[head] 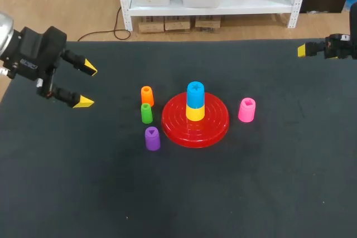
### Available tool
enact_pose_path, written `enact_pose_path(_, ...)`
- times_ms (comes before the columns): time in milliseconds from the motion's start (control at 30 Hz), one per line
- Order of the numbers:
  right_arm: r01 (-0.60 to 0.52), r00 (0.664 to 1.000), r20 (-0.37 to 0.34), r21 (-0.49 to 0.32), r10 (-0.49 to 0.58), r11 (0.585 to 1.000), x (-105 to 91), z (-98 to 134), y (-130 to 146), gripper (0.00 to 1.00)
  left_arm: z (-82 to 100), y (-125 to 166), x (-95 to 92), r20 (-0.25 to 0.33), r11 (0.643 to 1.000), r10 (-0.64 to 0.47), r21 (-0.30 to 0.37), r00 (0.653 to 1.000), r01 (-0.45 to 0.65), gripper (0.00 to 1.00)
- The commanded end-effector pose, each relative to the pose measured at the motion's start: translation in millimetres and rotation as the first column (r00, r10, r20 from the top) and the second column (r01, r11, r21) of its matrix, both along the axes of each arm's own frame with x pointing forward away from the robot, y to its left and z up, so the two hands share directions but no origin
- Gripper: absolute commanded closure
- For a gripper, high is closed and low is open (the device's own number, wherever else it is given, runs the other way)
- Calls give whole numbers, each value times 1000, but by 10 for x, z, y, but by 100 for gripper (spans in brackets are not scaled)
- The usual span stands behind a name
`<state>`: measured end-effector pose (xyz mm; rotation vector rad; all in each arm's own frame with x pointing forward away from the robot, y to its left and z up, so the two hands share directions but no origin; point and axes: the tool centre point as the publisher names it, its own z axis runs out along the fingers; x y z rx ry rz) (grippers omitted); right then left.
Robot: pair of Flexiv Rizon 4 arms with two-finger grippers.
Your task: Pick up and stack the cylinders on the red base in this order: pink,purple,orange,green
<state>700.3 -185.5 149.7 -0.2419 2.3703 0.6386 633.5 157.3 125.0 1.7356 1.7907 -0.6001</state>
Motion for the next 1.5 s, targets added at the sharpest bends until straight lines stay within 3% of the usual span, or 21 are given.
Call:
enact_pose_path(33,-124,992,-23,-92,123,988,38,67,45,0,-3,3,-5,1,1000,0,1,1000,0,0)
enact_pose_path(133,-264,964,-49,-329,262,907,-31,123,111,0,-3,3,-5,1,1000,0,1,1000,0,0)
enact_pose_path(267,-432,893,-157,-560,422,707,-215,138,235,0,-3,3,-5,1,1000,0,1,1000,0,0)
enact_pose_path(367,-507,851,-224,-586,475,633,-350,145,342,0,-3,3,-5,1,1000,0,1,1000,0,0)
enact_pose_path(433,-533,830,-225,-589,511,607,-444,133,437,0,-3,3,-5,1,1000,0,1,1000,0,0)
enact_pose_path(800,-534,831,-232,-584,505,611,-495,107,483,0,-3,3,-5,1,1000,0,1,1000,0,0)
enact_pose_path(967,-572,791,-239,-617,564,540,-488,171,617,0,-3,3,-5,1,1000,0,1,1000,0,0)
enact_pose_path(1033,-600,769,-242,-595,592,535,-492,106,734,0,-3,3,-5,1,1000,0,1,1000,0,0)
enact_pose_path(1267,-653,743,-297,-519,599,552,-475,-273,946,0,-3,3,-5,1,1000,0,1,1000,0,0)
enact_pose_path(1500,-676,720,-341,-541,604,500,-566,-538,1084,0,-3,3,-5,1,1000,0,1,1000,0,0)
